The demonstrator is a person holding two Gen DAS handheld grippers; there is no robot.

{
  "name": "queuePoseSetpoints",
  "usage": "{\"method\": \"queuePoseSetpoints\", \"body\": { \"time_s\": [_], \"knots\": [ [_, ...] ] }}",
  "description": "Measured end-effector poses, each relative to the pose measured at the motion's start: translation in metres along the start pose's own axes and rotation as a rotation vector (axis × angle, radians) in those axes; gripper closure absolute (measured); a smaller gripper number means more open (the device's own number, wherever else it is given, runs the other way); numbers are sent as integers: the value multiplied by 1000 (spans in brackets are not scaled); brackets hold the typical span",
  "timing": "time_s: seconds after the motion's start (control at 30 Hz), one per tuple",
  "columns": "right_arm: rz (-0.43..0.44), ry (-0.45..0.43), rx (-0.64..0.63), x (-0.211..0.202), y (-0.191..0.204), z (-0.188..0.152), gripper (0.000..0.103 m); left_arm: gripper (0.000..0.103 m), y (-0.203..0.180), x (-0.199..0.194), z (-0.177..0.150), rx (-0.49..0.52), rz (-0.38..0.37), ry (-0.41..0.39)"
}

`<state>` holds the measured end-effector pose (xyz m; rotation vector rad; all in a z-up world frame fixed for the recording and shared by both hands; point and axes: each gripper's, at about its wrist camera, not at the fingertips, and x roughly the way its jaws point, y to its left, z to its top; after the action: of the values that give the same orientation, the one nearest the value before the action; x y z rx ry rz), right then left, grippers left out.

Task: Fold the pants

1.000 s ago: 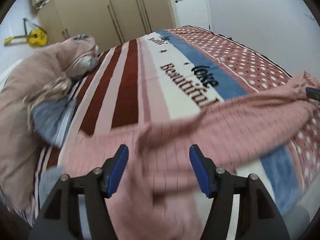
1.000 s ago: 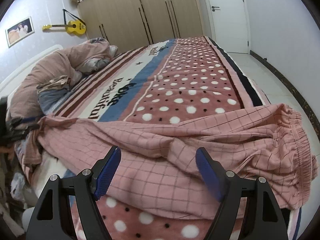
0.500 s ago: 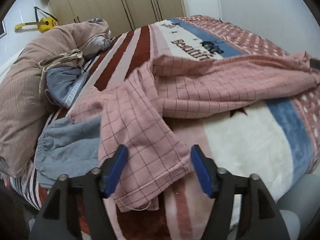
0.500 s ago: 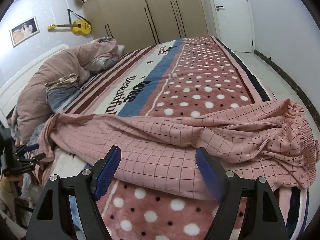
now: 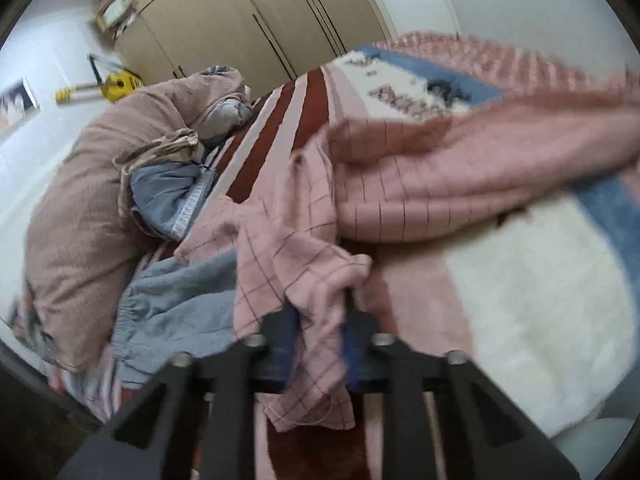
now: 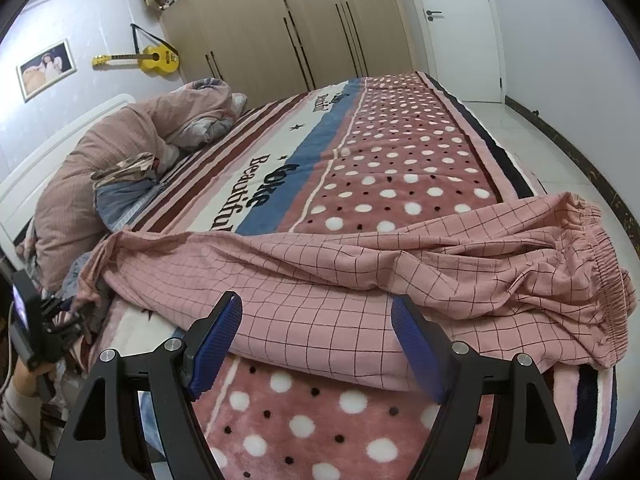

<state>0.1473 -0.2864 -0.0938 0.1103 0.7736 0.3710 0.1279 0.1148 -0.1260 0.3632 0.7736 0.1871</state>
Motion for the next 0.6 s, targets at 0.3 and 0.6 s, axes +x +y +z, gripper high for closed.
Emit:
{"method": "queuePoseSetpoints", "body": {
  "time_s": [0.3,0.6],
  "knots": [
    [24,-9,-1,-2,2,2,29,97,61,-29,38,-151,-17,-108],
    [16,44,-23,26,15,8,29,97,123,19,89,-160,-17,-33]
  ]
}}
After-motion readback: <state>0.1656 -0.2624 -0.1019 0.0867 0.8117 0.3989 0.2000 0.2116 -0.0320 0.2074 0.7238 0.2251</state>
